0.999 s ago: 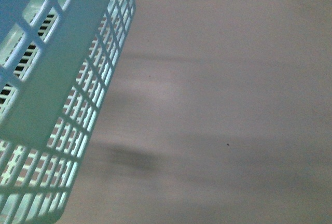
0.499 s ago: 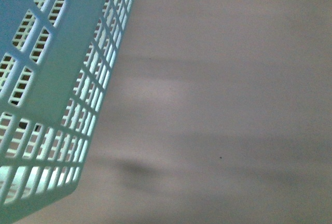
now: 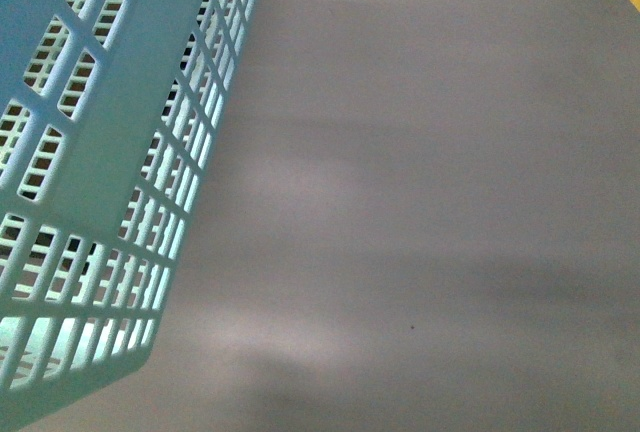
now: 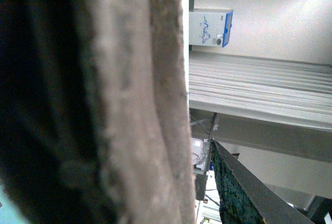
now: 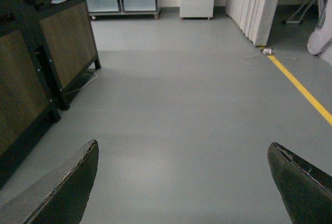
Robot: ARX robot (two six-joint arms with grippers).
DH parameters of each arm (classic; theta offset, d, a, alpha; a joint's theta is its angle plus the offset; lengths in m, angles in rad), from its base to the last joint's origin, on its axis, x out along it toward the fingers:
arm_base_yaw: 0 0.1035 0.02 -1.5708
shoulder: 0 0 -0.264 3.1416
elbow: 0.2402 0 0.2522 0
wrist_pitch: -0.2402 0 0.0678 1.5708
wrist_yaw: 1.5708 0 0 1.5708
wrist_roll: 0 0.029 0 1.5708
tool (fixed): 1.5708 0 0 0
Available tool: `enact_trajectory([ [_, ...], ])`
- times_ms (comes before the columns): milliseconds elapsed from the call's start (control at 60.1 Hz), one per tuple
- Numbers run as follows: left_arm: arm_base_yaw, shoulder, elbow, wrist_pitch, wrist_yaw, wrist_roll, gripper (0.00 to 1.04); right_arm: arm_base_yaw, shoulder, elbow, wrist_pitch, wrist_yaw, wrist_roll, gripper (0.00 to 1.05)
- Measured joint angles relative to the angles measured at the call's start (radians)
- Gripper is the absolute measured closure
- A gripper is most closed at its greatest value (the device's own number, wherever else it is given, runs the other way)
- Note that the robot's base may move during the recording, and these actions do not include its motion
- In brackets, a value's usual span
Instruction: Pick lemon and mango into basket
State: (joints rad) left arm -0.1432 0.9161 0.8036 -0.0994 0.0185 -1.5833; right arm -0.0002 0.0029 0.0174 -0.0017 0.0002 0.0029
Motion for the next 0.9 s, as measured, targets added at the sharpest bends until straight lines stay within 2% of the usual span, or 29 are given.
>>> enact_trajectory([
  [899, 0.0, 0.0, 0.001, 0.0, 0.0, 0.0, 0.77, 0.0, 0.0, 0.0, 0.0, 0.0, 0.0, 0.09],
])
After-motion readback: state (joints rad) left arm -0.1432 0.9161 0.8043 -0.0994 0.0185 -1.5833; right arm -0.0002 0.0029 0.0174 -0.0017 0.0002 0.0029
